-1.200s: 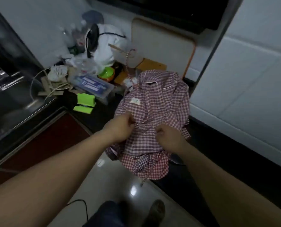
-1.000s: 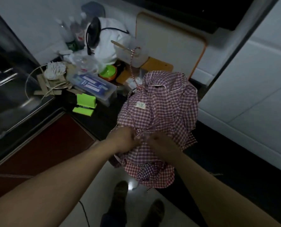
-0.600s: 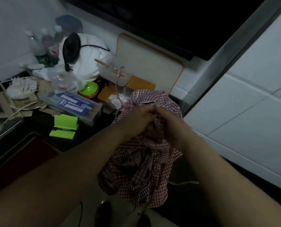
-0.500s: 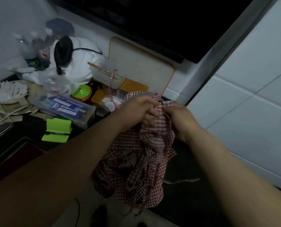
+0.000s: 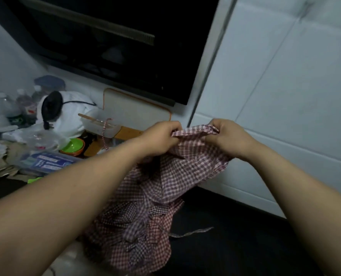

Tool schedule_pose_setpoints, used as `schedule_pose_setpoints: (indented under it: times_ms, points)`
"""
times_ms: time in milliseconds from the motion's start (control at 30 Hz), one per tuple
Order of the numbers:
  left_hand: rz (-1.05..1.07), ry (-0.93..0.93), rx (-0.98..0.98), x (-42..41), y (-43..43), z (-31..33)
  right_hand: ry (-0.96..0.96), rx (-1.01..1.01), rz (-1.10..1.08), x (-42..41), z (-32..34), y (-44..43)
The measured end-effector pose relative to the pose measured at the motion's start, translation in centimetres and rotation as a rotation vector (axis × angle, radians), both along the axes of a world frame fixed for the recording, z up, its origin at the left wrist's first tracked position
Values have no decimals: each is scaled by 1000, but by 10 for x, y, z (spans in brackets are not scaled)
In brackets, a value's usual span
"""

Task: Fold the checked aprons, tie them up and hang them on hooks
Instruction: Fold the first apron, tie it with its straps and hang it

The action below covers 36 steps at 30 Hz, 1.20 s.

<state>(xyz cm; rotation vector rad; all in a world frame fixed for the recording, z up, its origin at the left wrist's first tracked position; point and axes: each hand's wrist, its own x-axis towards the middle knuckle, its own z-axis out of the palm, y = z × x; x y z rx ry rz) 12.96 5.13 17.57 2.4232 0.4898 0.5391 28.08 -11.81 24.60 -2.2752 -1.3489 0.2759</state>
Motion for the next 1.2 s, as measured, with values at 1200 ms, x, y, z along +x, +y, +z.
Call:
schedule_pose_setpoints:
  times_ms: [1200]
  points:
    - [-90, 214, 173, 61, -120, 38, -169, -238, -364, 119, -22, -207]
